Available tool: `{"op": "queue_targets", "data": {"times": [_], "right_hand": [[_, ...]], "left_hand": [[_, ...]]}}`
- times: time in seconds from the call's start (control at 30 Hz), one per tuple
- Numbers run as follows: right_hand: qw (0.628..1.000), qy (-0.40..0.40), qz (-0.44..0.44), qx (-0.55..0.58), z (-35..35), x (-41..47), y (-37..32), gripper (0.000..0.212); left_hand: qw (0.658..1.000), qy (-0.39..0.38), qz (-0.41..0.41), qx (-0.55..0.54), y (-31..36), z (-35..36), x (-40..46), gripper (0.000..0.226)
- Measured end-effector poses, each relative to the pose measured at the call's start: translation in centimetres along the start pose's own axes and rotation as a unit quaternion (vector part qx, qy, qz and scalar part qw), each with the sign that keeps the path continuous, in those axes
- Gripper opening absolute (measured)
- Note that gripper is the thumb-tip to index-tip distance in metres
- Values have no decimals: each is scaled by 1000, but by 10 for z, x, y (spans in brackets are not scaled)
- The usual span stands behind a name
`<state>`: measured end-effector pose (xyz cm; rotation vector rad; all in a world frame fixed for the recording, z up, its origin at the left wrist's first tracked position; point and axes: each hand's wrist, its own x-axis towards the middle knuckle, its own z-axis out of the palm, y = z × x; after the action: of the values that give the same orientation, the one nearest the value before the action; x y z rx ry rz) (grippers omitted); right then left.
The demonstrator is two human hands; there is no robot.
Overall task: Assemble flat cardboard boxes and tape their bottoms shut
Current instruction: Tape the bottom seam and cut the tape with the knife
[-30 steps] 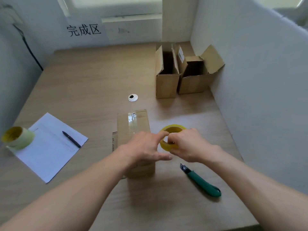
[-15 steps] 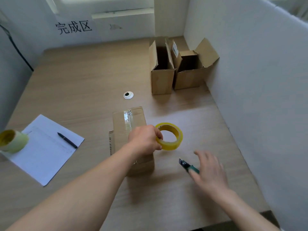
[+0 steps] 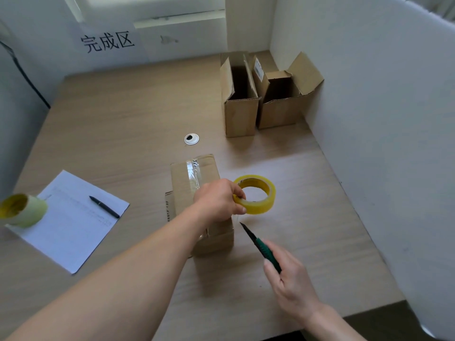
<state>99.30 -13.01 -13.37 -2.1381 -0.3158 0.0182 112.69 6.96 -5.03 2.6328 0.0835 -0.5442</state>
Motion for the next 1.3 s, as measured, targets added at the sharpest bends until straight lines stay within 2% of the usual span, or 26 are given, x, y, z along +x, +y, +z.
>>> {"op": "queue_targets", "data": {"times": [0.33, 0.43, 0.5, 0.57, 0.67, 0.73, 0.8, 0.83, 0.9, 0.97, 1.07, 1.2, 1.3], "right_hand": [[995, -75, -8, -73, 3, 20, 10, 40], [974, -167, 19, -150, 2, 20, 27, 40], [967, -186, 57, -162, 3, 7, 41, 39], [962, -157, 116, -190, -1, -3, 52, 40], [921, -103, 183, -328, -14, -2, 62, 47], [938, -15, 144, -315, -23, 13, 52, 51], [967, 84, 33, -240, -29, 41, 28, 54], [969, 106, -36, -221, -29, 57, 14, 57], [958, 66, -138, -241, -27, 91, -14, 61], [947, -30, -158, -279, -20, 118, -32, 62], [946, -160, -102, -263, -12, 138, -34, 73], [952, -209, -44, -222, -12, 145, -27, 77], [956, -223, -37, -186, -8, 147, -26, 59]], "left_hand": [[1000, 19, -2, 22, 0, 3, -1, 24], [1000, 22, -6, 17, 0, 3, -1, 26], [1000, 20, -5, 15, 0, 4, -2, 27], [1000, 21, -7, 10, 0, 3, -2, 27], [1000, 23, -2, 11, -1, 5, 0, 26], [1000, 23, 2, 10, -2, 6, 0, 27], [999, 28, 10, 15, -3, 6, 0, 27], [999, 29, 13, 18, -3, 6, 0, 28], [999, 28, 16, 25, -3, 6, 1, 27], [999, 24, 23, 36, -3, 6, 0, 25], [998, 32, 40, 42, -5, 8, -1, 22], [995, 55, 79, 23, -12, 12, -11, 26], [983, 100, 153, -23, -22, 18, -26, 26]]}}
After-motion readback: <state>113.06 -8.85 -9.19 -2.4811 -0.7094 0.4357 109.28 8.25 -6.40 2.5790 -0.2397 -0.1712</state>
